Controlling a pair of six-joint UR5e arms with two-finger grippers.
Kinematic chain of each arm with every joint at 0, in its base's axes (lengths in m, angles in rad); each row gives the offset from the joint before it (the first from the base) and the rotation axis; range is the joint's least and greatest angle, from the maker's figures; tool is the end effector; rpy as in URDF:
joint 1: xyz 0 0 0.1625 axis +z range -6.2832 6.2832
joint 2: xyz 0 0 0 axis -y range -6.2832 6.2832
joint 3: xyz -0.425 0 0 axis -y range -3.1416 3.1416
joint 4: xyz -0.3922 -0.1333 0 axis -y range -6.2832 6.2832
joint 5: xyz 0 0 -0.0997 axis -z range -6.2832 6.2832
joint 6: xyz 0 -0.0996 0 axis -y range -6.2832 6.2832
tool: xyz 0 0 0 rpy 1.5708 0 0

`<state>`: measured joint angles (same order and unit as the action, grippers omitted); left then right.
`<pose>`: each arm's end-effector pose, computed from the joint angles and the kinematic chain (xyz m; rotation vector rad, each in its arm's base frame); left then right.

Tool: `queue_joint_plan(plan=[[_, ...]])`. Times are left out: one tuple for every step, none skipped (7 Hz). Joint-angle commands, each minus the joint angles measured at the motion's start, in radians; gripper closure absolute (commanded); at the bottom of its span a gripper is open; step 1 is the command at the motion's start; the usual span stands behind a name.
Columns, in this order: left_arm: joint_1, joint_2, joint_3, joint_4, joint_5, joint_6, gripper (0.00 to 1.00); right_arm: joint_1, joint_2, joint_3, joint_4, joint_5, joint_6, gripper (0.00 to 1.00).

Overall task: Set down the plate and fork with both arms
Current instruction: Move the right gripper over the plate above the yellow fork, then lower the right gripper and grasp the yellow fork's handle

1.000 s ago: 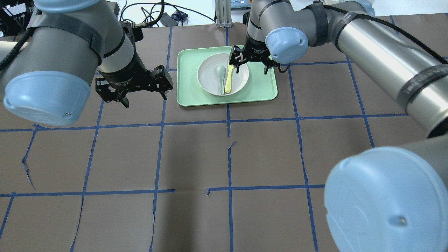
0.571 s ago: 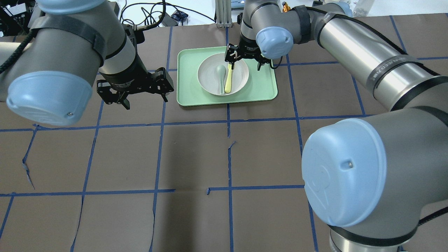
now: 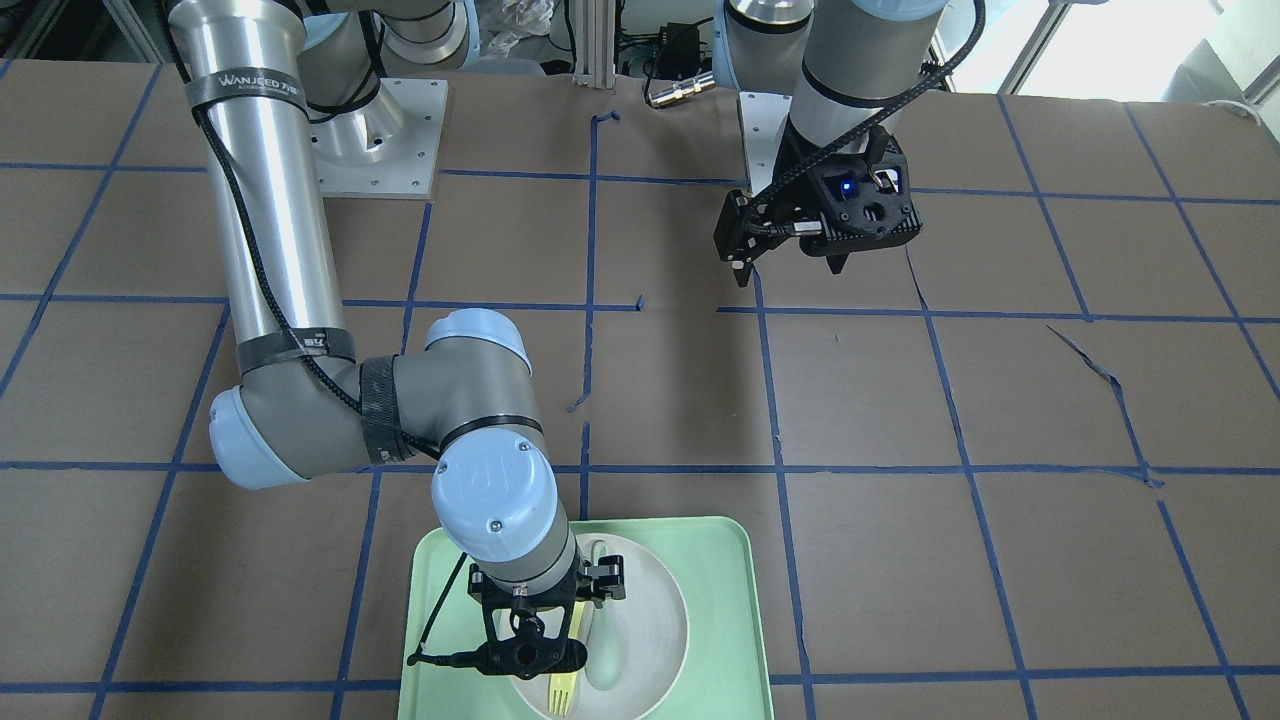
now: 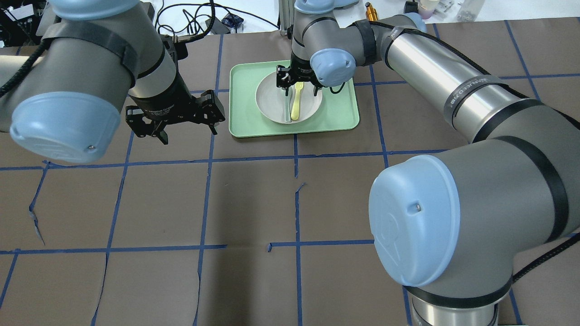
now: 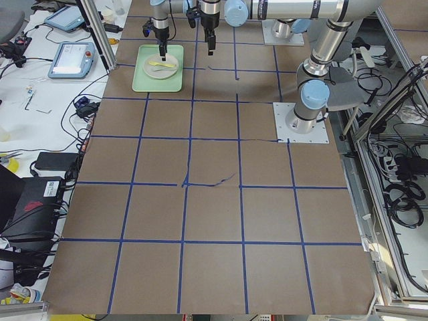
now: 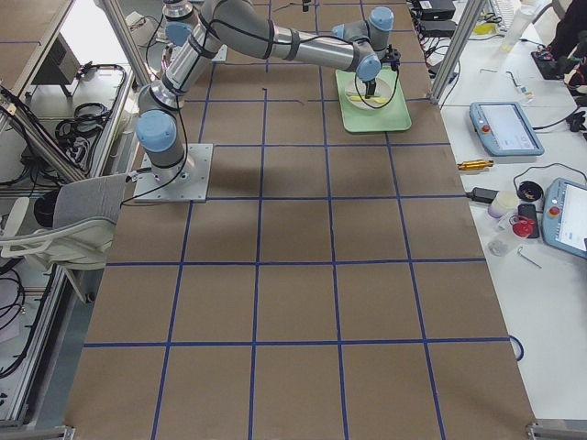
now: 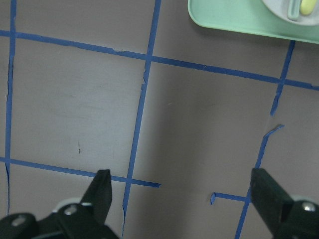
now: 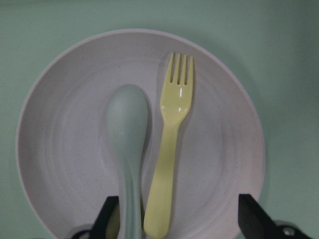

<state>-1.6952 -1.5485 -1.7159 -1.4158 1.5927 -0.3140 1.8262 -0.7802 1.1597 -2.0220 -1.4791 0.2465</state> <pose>-0.1900 -0.4626 0.4430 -0.2965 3.1126 -0.0566 0.3331 -0.7119 0.2244 -0.0185 3.0341 -0.0709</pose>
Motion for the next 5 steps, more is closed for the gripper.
queue_joint_plan(plan=[[0.000, -0.001, -0.005, 0.000, 0.003, 0.003, 0.00, 0.001, 0.007, 0.002, -0.004, -0.006, 0.000, 0.42], [0.000, -0.001, -0.014, 0.000, 0.003, 0.004, 0.00, 0.001, 0.009, 0.002, -0.004, -0.006, 0.000, 0.45], [0.002, -0.001, -0.016, 0.000, 0.003, 0.003, 0.00, 0.001, 0.015, 0.005, -0.004, -0.007, 0.000, 0.45], [0.000, -0.002, -0.016, 0.000, 0.003, 0.004, 0.00, 0.001, 0.016, 0.008, -0.006, -0.007, 0.000, 0.45], [0.000, -0.002, -0.016, 0.000, 0.003, 0.004, 0.00, 0.001, 0.019, 0.008, -0.006, -0.007, 0.000, 0.45]])
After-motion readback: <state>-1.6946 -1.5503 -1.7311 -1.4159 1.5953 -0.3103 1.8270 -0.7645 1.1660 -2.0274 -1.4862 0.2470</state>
